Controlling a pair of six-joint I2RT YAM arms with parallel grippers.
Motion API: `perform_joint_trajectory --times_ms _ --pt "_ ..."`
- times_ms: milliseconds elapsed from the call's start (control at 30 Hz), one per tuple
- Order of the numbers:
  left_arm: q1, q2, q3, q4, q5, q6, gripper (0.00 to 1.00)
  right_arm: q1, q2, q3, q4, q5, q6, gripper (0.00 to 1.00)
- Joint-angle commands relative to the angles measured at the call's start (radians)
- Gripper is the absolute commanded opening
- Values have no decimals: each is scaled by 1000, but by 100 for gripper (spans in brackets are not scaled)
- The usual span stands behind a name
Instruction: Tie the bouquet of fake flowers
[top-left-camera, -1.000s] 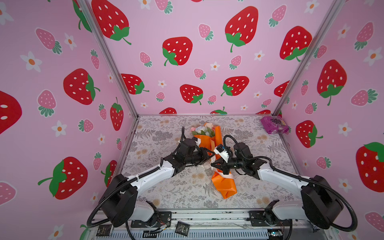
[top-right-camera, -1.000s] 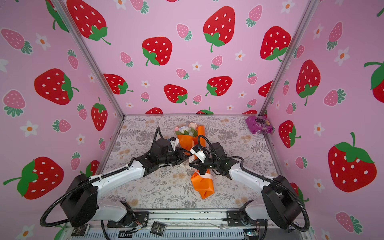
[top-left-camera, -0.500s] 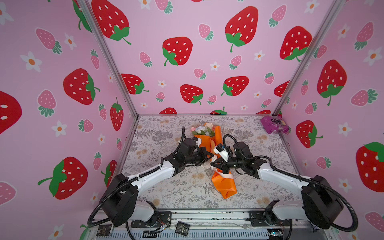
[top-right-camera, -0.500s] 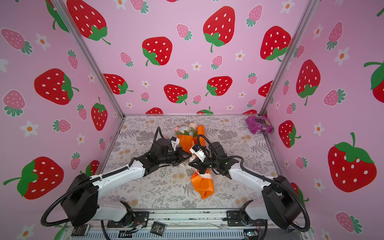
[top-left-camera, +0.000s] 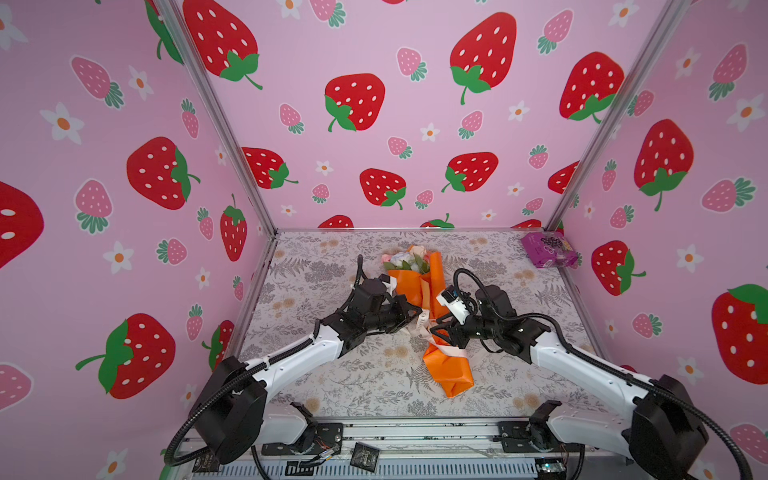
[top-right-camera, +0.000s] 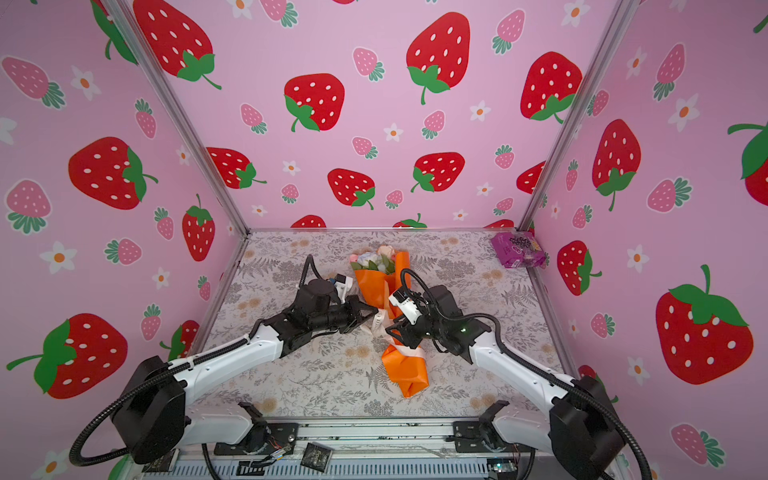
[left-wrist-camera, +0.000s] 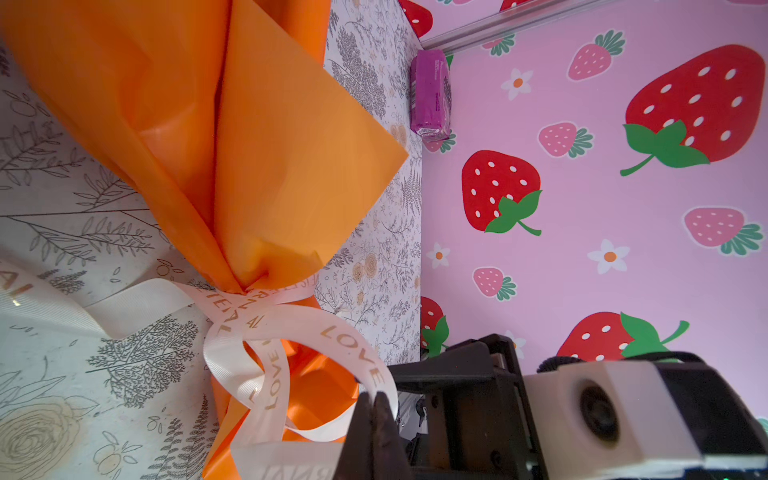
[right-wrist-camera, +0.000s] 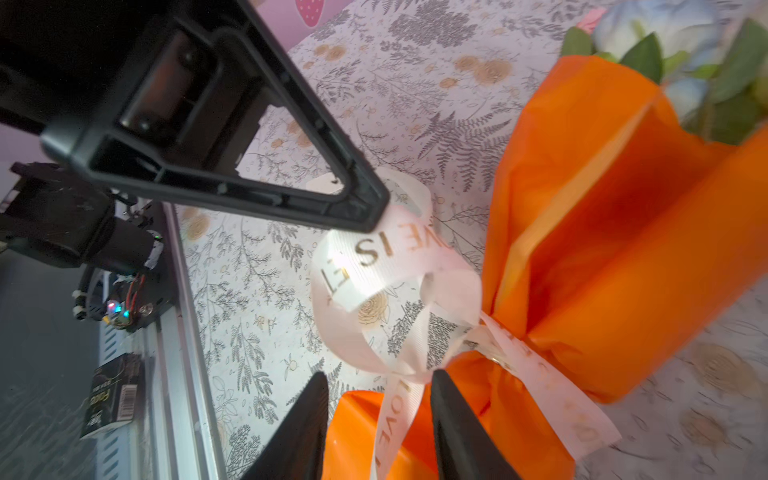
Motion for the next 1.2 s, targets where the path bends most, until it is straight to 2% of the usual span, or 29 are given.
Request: perform_joint_trajectory --times_ms 0,200,300,433,600,933,1167 --pt "7 0 -7 1 -6 -5 0 5 -51 13 -162 153 -76 40" --pt "8 7 -8 14 5 -8 0 25 -74 38 -230 189 -219 32" --pt "8 3 -7 15 3 -8 0 63 -23 80 -317 183 -338 34" --pt "11 6 -7 14 5 -7 0 146 11 81 -398 266 -515 38" --pt "11 5 -8 14 9 -6 0 161 10 55 -310 327 -556 42" --pt "15 0 -21 16 5 -12 0 162 27 44 -357 217 -652 40" --pt "16 -3 -22 12 6 -10 0 162 74 58 -374 240 -655 39"
